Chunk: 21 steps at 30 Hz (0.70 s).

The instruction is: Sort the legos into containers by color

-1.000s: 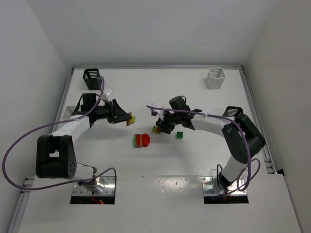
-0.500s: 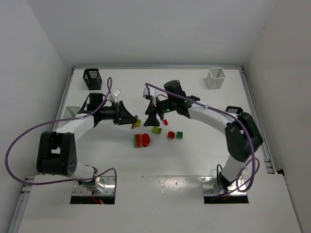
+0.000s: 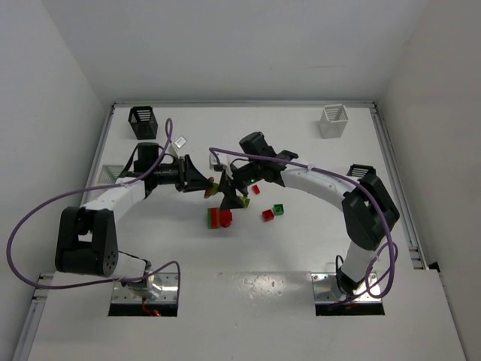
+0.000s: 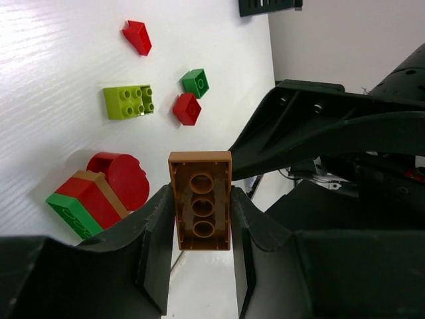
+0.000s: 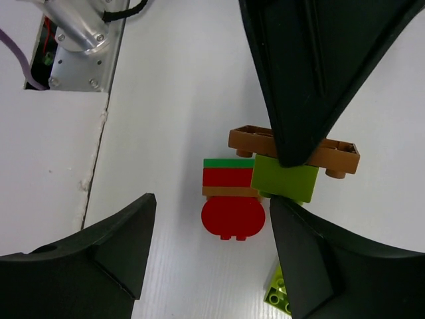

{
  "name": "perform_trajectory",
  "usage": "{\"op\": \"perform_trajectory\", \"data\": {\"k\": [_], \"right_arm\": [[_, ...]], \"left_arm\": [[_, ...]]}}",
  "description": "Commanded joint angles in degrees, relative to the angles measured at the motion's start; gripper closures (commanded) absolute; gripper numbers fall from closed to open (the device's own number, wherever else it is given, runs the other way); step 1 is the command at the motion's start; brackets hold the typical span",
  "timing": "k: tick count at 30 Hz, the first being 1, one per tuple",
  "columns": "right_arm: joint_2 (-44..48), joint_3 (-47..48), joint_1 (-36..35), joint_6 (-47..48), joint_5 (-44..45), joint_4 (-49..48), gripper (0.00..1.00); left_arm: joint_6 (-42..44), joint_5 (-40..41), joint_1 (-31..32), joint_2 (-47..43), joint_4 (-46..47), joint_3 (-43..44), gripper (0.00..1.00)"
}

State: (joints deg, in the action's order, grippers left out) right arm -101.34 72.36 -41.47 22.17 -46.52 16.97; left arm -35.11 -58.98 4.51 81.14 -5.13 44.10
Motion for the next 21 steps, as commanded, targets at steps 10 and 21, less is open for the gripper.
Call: {"op": "perform_trajectory", "data": {"k": [10,21], "right_arm": [[-0.79,1.21,-0.19,-9.96,10.05,-12.14,0.31],[0.35,-0.46,-0.19,-9.34,15.67,-13.37,0.31]], "left_arm": [[-2.59,-2.63,1.02,-5.82,4.42,-2.87,1.00],[-3.12,-2.63,1.02,-5.82,4.42,-2.88,1.00]]}}
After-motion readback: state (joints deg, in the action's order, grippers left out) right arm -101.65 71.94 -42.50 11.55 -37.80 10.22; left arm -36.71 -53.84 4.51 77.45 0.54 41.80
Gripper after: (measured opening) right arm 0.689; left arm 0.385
